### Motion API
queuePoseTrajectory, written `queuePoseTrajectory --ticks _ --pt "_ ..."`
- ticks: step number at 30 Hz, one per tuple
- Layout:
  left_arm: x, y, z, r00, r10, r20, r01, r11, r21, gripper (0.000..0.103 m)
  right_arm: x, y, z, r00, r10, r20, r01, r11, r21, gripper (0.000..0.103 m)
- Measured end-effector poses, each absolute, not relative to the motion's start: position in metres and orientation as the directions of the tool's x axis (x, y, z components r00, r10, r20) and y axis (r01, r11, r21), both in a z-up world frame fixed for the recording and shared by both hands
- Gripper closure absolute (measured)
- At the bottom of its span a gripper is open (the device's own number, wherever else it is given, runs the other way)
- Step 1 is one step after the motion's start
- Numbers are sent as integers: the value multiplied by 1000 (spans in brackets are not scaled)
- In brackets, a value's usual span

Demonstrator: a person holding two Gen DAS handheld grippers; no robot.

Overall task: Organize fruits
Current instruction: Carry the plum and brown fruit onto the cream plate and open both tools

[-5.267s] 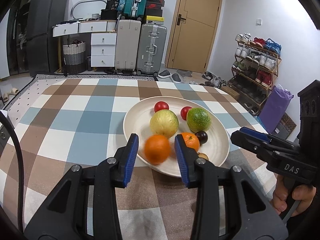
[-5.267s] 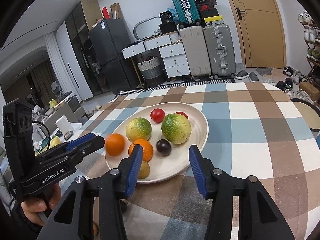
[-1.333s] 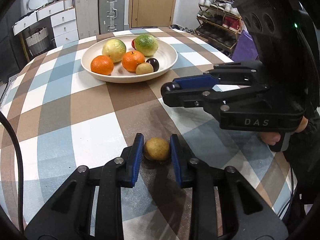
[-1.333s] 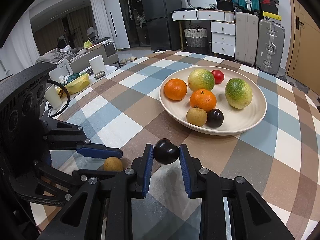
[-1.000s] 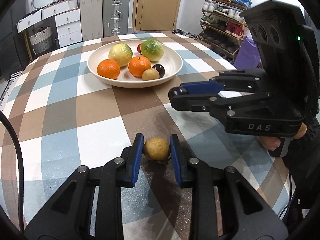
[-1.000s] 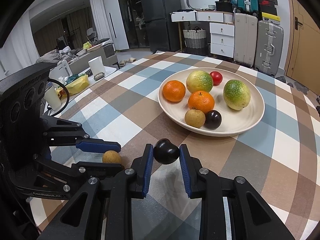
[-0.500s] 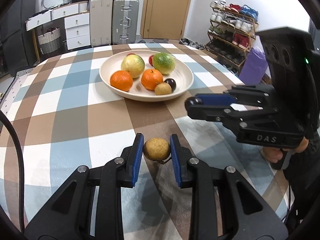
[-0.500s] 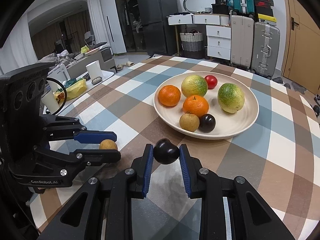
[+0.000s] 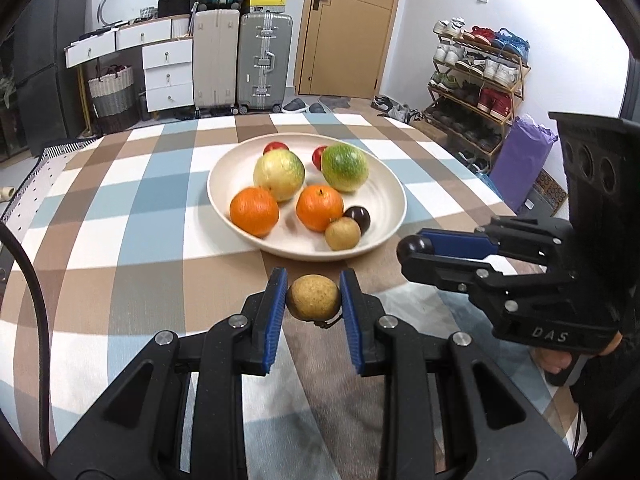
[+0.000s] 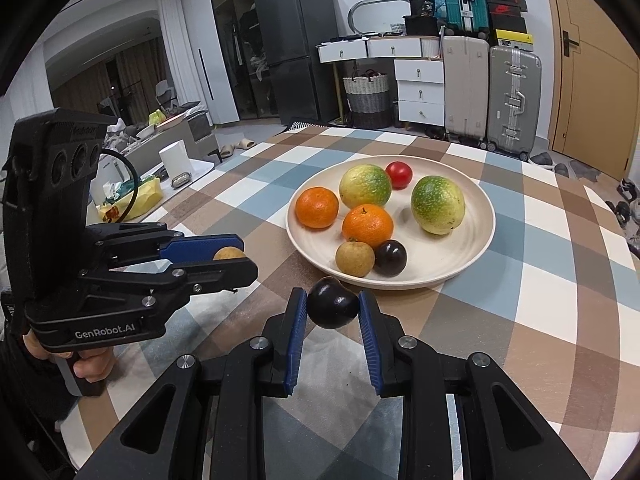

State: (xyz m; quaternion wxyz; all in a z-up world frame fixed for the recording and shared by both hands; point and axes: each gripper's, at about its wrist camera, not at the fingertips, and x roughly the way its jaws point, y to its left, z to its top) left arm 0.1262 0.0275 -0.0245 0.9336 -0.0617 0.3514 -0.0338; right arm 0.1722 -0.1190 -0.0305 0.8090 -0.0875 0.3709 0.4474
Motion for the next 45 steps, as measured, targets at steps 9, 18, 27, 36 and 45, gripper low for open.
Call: queuePoseTrajectory --ticks 9,18,27,36,45 --pt "140 30 -22 766 -84 -638 2 992 -128 79 182 -130 -26 385 656 -649 -743 638 204 76" --pt "151 30 -22 775 -83 -627 -2 991 -133 79 195 -141 -25 444 634 -633 -680 698 222 76" --pt "174 32 -22 779 -63 -623 -15 993 -119 79 198 -145 -23 473 625 -621 -659 719 222 76" --pt "191 44 -25 784 -43 -620 -54 989 -138 79 203 -140 -24 475 623 -621 -658 721 219 76" --pt "197 56 -32 790 -34 -612 -91 981 -173 79 218 -137 -28 471 615 -633 -625 739 253 76"
